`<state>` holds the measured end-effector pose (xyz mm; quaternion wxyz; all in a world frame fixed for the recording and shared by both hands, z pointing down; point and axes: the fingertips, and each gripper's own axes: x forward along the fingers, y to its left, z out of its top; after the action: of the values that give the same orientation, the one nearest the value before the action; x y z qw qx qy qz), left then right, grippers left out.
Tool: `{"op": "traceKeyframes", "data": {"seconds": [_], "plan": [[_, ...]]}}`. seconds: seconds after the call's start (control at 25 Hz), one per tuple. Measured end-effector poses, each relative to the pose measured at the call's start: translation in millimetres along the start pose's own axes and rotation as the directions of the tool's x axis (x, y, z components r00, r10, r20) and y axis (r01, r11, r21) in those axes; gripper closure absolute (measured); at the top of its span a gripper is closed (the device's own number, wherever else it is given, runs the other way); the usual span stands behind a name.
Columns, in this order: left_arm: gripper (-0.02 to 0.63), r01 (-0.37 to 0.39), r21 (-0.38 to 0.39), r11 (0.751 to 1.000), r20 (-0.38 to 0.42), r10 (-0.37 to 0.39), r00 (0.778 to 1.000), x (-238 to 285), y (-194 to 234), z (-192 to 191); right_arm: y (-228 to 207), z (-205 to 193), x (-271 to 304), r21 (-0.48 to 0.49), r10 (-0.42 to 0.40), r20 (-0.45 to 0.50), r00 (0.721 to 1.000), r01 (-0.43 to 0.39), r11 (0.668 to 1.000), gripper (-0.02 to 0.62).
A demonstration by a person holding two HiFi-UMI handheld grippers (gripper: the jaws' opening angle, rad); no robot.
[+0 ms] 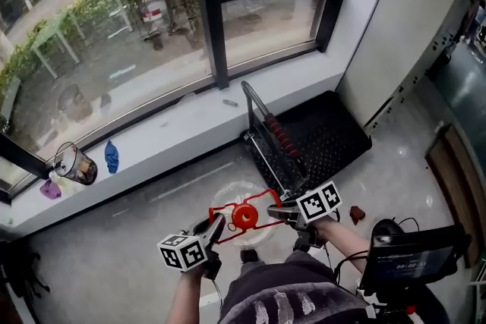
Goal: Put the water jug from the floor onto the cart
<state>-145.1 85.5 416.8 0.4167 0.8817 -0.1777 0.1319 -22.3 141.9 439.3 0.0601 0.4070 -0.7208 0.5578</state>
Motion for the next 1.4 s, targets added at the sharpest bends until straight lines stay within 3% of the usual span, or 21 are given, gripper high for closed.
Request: {"op": "traceKeyframes", "data": {"seconds": [0.24,0.44,0.64,0.88,1.16,1.4], "plan": [[0.575,-0.014,0.006,1.0,0.012,0.014,1.0,11.5,-27.7,-1.2,-3.6,2.7,-29.6,-0.016,0.066,0.017,0.998,-0.065,0.998,0.568],[0.575,-0.078,0.032,0.996,0.035,0.077,0.996,40.0,-67.2,-6.9,-26.9,3.5,-70.3,-0.022,0.116,0.01,0.993,-0.116,0.993,0.568],[0.575,-0.138,0.051,0.989,0.049,0.136,0.99,58.4,-121.8,-14.7,-36.9,-0.3,-121.4,0.013,0.237,-0.004,0.971,-0.237,0.971,0.568],[0.575,-0.2,0.046,0.979,0.035,0.198,0.98,90.7,-164.5,-48.3,-64.2,-19.3,-168.3,0.027,0.303,-0.035,0.952,-0.303,0.953,0.568],[0.574,-0.166,0.001,0.986,-0.038,0.166,0.985,124.1,-190.1,-85.9,-95.1,-46.6,-204.5,0.072,0.282,-0.045,0.958,-0.278,0.958,0.568],[0.575,-0.054,-0.039,0.998,-0.071,0.051,0.996,161.7,-199.9,-96.1,-122.2,-49.5,-230.9,0.068,0.217,-0.021,0.976,-0.216,0.974,0.568]]}}
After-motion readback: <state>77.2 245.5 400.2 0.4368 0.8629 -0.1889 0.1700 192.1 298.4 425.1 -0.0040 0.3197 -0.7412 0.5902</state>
